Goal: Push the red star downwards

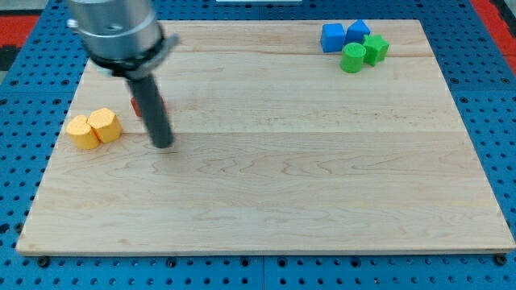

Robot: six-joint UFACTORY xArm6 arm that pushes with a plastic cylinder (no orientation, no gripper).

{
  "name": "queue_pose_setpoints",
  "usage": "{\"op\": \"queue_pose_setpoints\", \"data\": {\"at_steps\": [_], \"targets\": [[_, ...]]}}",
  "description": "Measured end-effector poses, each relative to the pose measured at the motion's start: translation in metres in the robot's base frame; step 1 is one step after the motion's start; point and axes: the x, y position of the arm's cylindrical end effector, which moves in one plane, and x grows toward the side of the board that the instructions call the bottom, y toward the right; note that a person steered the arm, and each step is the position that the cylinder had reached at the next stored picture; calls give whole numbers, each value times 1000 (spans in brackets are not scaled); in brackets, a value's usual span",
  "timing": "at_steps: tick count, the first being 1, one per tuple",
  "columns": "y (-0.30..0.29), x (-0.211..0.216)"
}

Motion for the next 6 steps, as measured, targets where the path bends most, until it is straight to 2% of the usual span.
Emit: {"op": "queue_pose_setpoints", "data": {"at_steps": [1,2,3,4,5,6], "targets": [[14,-96],[-45,-137],[-68,-83],[-25,-47],[61,-18],[61,17]]}}
